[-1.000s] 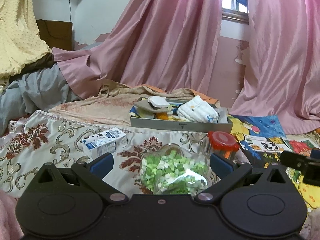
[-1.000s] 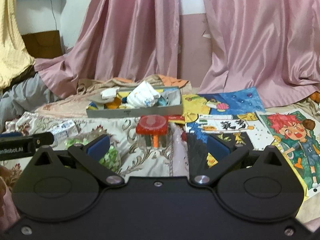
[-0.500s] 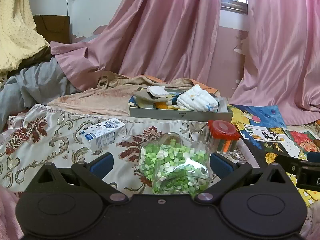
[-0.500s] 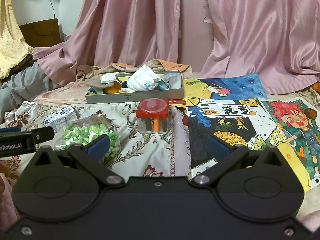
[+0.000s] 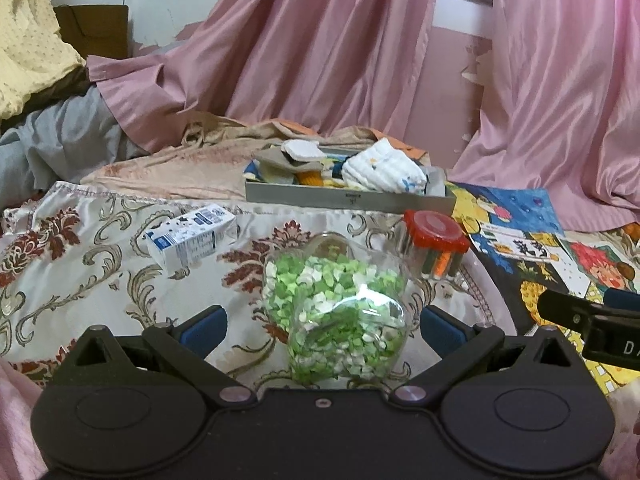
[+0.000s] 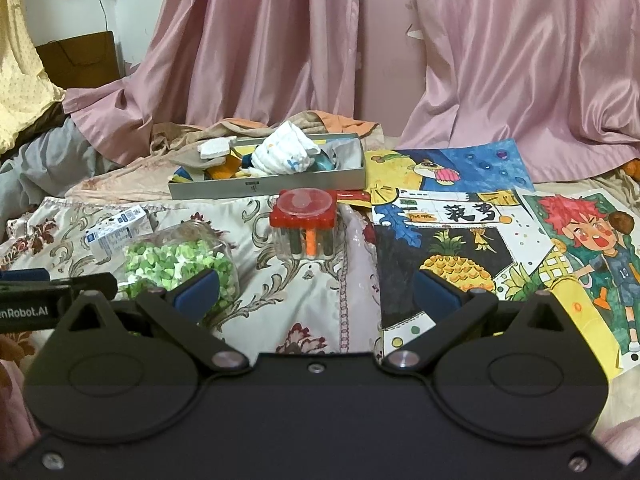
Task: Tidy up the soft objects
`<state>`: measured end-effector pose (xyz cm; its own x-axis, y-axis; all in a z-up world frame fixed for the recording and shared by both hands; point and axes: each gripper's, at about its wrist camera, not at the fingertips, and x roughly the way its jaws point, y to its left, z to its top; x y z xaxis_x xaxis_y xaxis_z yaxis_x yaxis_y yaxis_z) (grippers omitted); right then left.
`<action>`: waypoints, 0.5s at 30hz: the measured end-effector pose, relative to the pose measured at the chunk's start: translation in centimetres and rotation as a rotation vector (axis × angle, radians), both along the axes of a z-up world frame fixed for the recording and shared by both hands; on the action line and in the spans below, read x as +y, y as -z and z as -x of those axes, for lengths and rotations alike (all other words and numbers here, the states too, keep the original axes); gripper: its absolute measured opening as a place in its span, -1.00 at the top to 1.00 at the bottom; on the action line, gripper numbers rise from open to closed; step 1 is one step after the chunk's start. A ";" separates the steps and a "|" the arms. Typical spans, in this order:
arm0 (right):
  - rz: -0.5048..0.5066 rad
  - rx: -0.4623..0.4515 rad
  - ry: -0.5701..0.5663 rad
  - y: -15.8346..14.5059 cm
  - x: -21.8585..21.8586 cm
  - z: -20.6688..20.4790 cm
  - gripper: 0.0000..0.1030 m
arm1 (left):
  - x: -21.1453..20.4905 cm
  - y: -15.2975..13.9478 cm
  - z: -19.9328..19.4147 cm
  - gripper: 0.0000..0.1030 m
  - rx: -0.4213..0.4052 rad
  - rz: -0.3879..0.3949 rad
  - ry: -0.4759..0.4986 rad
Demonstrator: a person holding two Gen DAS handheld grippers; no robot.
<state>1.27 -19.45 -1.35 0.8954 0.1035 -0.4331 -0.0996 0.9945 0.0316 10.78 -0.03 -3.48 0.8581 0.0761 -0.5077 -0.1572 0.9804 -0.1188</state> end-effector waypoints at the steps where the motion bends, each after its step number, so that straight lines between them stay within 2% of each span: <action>1: 0.000 0.003 -0.001 0.1 0.0 -0.1 -0.99 | 0.0 0.1 0.0 -0.98 0.004 -0.001 0.001; 15: -0.003 0.030 0.002 0.4 -0.3 -0.5 -0.99 | -0.2 0.3 -0.2 -0.99 0.024 -0.006 0.001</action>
<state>1.77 -19.71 -1.76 0.8822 0.1031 -0.4594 -0.0969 0.9946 0.0372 10.96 -0.20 -3.81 0.8460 0.0778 -0.5274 -0.1586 0.9812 -0.1096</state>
